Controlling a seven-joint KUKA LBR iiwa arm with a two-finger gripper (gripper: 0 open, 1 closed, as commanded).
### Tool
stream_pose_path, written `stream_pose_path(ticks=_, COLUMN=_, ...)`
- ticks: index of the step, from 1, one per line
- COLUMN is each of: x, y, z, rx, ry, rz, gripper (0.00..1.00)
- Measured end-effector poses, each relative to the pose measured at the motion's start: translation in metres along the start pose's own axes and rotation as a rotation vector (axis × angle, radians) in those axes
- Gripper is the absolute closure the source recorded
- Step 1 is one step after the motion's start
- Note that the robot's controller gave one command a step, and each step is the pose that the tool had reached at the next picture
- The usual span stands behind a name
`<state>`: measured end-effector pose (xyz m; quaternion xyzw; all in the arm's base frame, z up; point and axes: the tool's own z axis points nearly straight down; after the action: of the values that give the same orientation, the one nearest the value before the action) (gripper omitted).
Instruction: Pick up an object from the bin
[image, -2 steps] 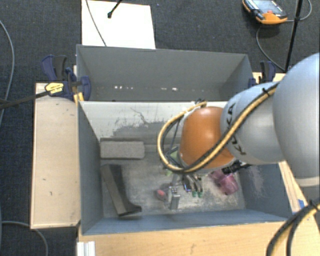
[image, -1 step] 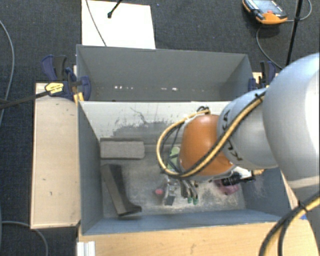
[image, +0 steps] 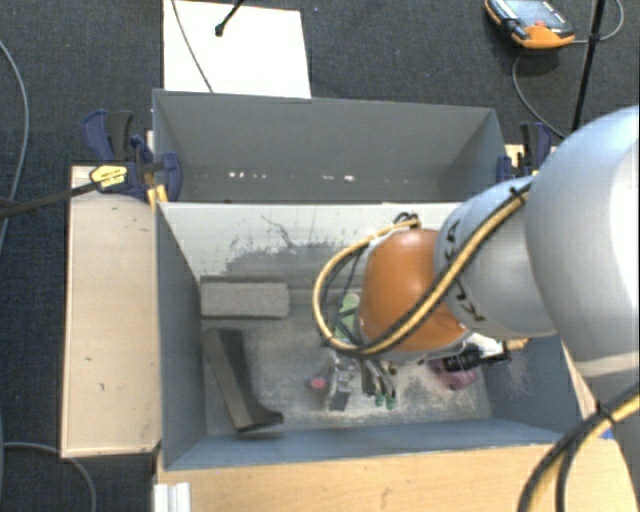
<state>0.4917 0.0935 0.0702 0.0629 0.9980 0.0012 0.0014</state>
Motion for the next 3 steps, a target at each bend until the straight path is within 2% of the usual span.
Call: stream_pose_path(ticks=3, x=0.001, y=0.0, z=-0.015, rx=0.0, ry=0.002, rz=0.002, gripper=1.0)
